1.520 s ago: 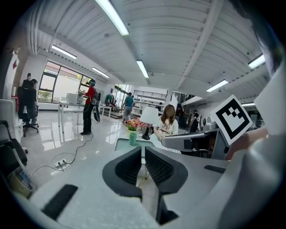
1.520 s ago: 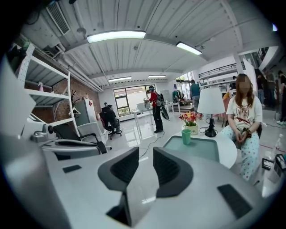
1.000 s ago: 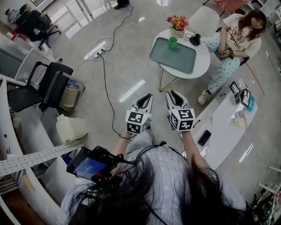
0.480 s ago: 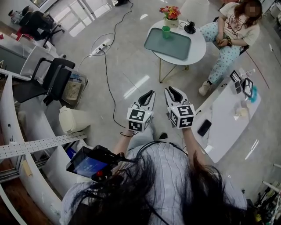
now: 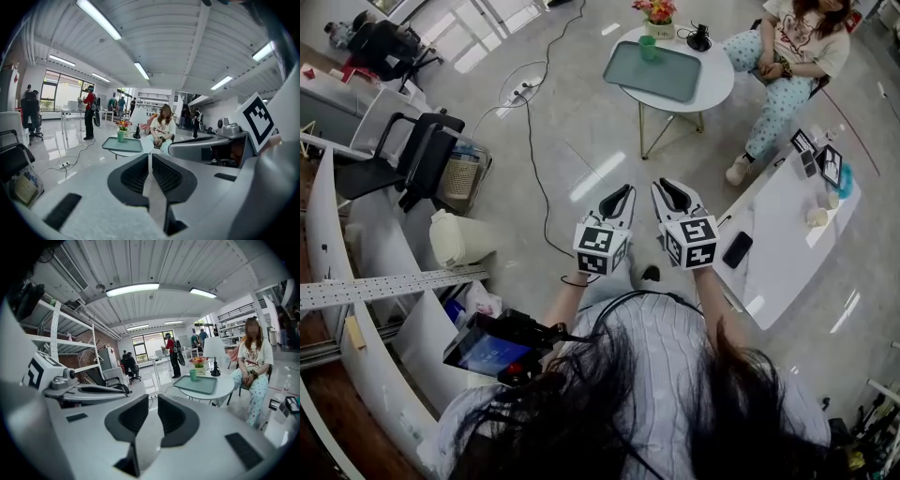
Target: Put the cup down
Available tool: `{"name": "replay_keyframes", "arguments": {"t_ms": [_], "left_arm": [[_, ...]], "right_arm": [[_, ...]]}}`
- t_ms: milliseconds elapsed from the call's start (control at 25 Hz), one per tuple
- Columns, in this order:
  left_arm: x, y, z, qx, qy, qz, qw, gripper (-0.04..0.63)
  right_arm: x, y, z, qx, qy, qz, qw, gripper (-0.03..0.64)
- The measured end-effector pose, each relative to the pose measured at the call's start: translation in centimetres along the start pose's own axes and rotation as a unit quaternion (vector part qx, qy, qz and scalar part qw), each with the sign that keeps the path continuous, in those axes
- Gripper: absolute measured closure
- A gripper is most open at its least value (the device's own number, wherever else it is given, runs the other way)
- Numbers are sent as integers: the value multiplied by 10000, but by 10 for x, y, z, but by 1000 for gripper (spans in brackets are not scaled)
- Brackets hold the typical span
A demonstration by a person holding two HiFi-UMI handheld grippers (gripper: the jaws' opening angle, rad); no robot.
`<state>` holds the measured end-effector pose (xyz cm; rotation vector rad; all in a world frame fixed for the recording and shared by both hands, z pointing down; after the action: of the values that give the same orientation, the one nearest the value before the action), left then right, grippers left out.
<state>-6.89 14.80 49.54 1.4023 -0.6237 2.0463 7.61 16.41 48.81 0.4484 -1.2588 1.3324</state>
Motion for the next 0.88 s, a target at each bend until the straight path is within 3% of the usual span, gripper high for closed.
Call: {"name": "replay_keyframes", "arguments": {"t_ms": [440, 880], "left_arm": [[6, -38, -26, -163, -120, -76, 9998, 568], [13, -50, -45, -226, -143, -59, 9996, 568]], "right_arm": [[18, 11, -41, -196, -7, -27, 9998, 540], [29, 24, -54, -294, -6, -96, 9995, 540]]}}
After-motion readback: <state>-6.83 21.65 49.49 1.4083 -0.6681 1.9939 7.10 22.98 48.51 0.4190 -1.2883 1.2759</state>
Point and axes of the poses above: the fingertips, and each gripper's own axes: z forward along the fingers, y to its left, x out of its underside, the point moved 8 cm from there along -z, backward along the fingers, and after that the axes turned 12 degrees about z, right-handed, at the moved point
